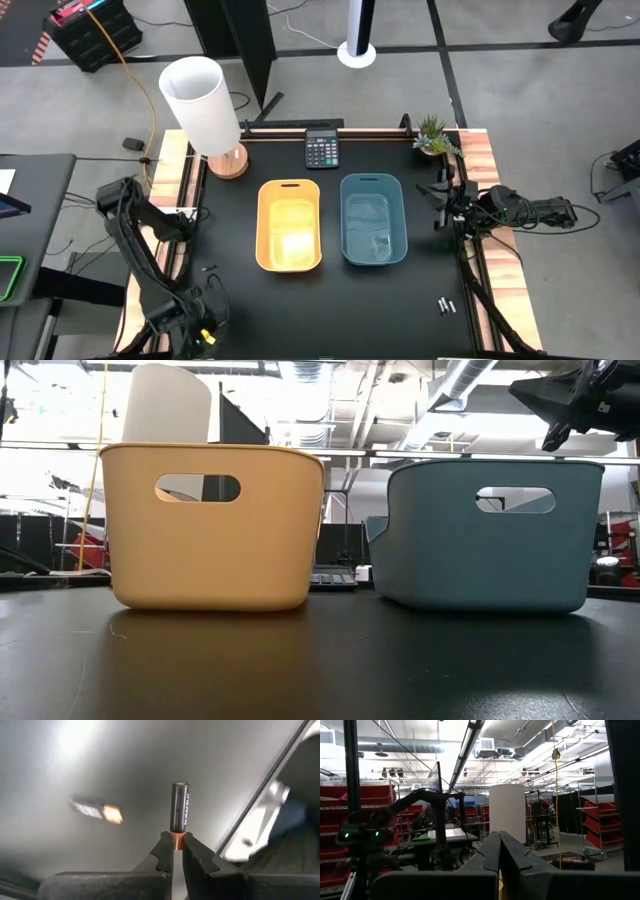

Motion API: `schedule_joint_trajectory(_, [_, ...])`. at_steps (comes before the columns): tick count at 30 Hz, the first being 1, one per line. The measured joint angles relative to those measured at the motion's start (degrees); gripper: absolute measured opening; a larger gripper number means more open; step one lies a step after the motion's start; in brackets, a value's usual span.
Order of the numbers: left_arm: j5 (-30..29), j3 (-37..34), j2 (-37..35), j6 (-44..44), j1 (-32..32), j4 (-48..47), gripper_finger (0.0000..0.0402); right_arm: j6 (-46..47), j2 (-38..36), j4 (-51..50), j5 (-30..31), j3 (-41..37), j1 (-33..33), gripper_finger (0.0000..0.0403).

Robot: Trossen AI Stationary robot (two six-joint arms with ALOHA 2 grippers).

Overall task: Sort batteries
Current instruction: Put the bottom black battery into the yellow bin

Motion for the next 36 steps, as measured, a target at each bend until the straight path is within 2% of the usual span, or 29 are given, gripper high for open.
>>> schedule_joint_trajectory(4, [-9.62,2.06,-4.64,3.02,5.28,-8.66,0.0011,-0.02,0.00,0.00,0.00,0.00,0.00,0.0024])
schedule_joint_trajectory(9, [-16.61,2.27,-9.96,14.52,18.09,-11.71,0.0011,-0.38,0.00,0.03,0.00,0.00,-0.02,0.0024])
schedule_joint_trajectory(13, [-16.73,2.27,-12.67,29.59,31.31,-9.18,0.0011,-1.41,0.00,0.45,0.00,0.00,-0.02,0.0024])
schedule_joint_trajectory(17, [-11.80,2.27,-13.12,43.40,43.92,-6.45,0.0011,-1.56,0.00,0.41,0.00,0.00,0.00,0.0024])
schedule_joint_trajectory(21, [-9.35,2.27,-12.79,53.09,52.31,-5.01,0.0023,-1.29,0.00,0.34,-0.02,0.00,0.18,0.0024])
schedule_joint_trajectory(26, [-8.42,2.27,-12.79,58.09,57.56,-4.12,0.0083,-1.97,0.01,0.26,-0.01,0.00,0.03,0.0024])
schedule_joint_trajectory(32, [-7.18,2.27,-12.79,60.37,58.55,-4.52,0.0161,-1.73,0.00,0.52,1.57,0.00,-1.47,0.0024])
schedule_joint_trajectory(36, [-5.83,2.27,-13.30,62.14,58.55,-14.01,0.0187,-1.84,0.01,0.38,1.64,0.00,-2.59,0.0024])
